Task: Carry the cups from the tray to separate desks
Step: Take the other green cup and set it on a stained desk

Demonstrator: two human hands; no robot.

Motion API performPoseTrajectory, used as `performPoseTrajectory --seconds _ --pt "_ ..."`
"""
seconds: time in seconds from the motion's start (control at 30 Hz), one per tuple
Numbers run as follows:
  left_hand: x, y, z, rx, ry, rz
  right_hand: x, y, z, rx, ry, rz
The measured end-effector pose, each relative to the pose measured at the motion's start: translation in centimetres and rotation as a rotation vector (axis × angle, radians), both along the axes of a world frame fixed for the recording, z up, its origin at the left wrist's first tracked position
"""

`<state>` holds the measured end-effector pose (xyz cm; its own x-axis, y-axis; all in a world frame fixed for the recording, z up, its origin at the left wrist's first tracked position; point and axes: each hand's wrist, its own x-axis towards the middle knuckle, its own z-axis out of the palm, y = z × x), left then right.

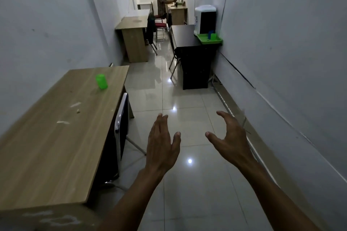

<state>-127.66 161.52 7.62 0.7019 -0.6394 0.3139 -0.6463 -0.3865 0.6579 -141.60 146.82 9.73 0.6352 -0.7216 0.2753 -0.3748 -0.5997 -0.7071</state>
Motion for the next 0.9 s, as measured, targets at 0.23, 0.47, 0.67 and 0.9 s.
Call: performPoseTrajectory --seconds 0.23,0.47,0.67,0.9 --pt "12.9 -12.8 0.4 0.032 -0.096 -0.012 12.5 -12.6 0.5 -0.110 0.007 0.018" --pt "25.9 -25.4 2.1 0.052 -0.096 -0.060 24.9 -24.1 2.9 -0.104 -0.020 -0.005" --pt "34.6 -36.2 2.4 0.075 -0.096 -0.118 33.0 -33.9 3.4 -0.094 -0.035 -0.053" --pt "45.2 -51.0 0.9 0.081 -0.122 -0.133 42.3 -48.9 1.6 -0.091 -0.059 -0.084"
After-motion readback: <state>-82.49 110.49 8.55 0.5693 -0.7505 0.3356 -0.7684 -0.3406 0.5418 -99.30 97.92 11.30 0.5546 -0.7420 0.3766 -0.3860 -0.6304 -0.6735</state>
